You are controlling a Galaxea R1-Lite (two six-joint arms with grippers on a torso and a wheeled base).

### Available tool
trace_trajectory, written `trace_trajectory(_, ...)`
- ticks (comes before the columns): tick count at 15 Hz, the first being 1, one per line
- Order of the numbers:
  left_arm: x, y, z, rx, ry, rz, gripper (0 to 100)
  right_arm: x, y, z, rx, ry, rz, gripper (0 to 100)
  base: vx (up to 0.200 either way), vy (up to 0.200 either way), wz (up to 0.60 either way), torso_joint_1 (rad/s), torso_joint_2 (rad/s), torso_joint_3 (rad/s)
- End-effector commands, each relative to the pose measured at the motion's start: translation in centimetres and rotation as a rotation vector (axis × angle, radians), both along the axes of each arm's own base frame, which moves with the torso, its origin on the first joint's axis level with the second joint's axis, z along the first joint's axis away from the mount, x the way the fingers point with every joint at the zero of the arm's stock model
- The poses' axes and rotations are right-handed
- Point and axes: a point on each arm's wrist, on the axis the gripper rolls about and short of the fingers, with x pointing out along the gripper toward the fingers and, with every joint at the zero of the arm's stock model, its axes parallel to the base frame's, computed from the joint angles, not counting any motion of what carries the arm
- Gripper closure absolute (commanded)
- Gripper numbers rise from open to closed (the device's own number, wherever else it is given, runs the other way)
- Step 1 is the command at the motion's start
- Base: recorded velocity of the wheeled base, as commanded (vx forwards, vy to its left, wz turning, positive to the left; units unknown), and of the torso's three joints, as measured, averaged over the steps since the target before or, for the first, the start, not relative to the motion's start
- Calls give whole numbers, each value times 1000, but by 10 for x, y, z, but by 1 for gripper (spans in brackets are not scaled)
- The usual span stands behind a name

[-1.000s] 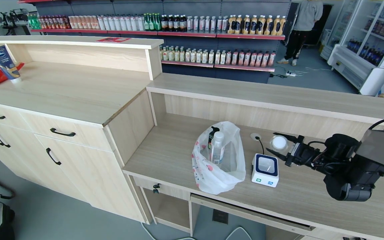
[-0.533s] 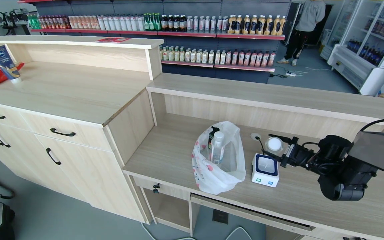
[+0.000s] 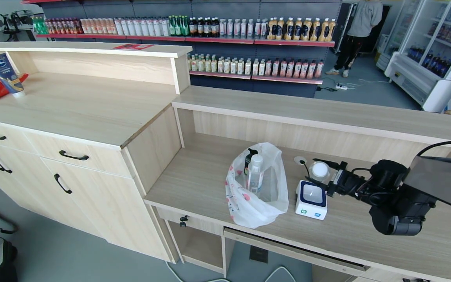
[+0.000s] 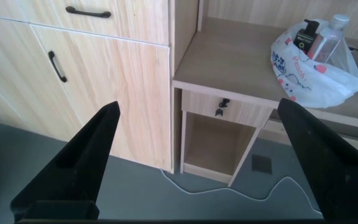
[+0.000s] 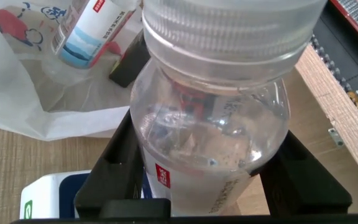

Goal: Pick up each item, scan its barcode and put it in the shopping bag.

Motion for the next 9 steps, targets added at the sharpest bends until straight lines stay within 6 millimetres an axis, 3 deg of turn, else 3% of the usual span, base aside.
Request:
trace_trajectory(1, 0, 0, 0, 0, 1, -2, 0, 2, 1, -3, 1, 1, 2, 100, 0, 0, 0, 0, 0, 0)
trace_trajectory(9, 0, 0, 0, 0, 2, -2, 0, 15, 0, -8, 30, 0, 5, 100, 0, 0, 0, 0, 0, 0)
